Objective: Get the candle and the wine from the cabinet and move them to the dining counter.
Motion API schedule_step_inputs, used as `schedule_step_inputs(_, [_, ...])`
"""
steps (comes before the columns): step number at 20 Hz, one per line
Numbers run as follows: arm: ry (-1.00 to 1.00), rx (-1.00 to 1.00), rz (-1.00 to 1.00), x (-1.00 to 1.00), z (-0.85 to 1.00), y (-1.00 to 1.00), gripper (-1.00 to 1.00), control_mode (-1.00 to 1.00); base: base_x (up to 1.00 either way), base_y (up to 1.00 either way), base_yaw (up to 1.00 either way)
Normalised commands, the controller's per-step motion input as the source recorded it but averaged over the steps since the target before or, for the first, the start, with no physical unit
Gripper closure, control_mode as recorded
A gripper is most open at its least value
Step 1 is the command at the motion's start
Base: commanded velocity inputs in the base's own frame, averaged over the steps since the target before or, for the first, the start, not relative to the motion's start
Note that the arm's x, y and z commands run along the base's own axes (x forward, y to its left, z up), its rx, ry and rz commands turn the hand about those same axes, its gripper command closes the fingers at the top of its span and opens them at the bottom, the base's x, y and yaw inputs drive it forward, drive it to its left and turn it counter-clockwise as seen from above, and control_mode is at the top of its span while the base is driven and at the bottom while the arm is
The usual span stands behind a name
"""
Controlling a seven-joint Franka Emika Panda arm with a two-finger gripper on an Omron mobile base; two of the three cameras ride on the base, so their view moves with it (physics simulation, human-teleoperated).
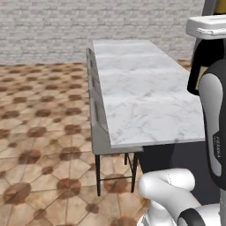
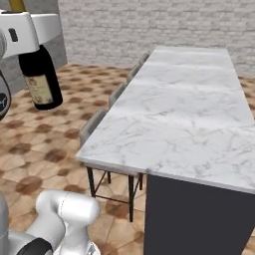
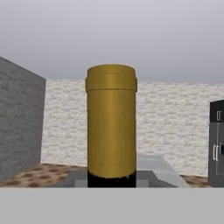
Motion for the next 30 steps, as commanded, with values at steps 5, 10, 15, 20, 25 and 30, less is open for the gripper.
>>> schedule_step_inputs(5, [0.0,0.0,0.0,0.0,0.0,0.0,1.0,1.0,0.41,-0.47,-0.01])
schedule_step_inputs(10, [0.0,0.0,0.0,0.0,0.0,0.0,1.0,1.0,0.36,-0.31,-0.01])
schedule_step_inputs(15, [0.0,0.0,0.0,0.0,0.0,0.0,1.0,1.0,0.37,-0.13,-0.02])
schedule_step_inputs(20, [0.0,0.0,-0.02,0.17,0.0,0.0,1.0,-1.0,0.24,-0.01,-0.03])
schedule_step_inputs(25, [0.0,0.0,-0.04,0.63,-0.14,-0.09,1.0,-1.0,0.0,0.0,0.0])
schedule_step_inputs(30, [0.0,0.01,-0.02,0.81,-0.36,-0.06,1.0,-1.0,0.0,0.0,0.0])
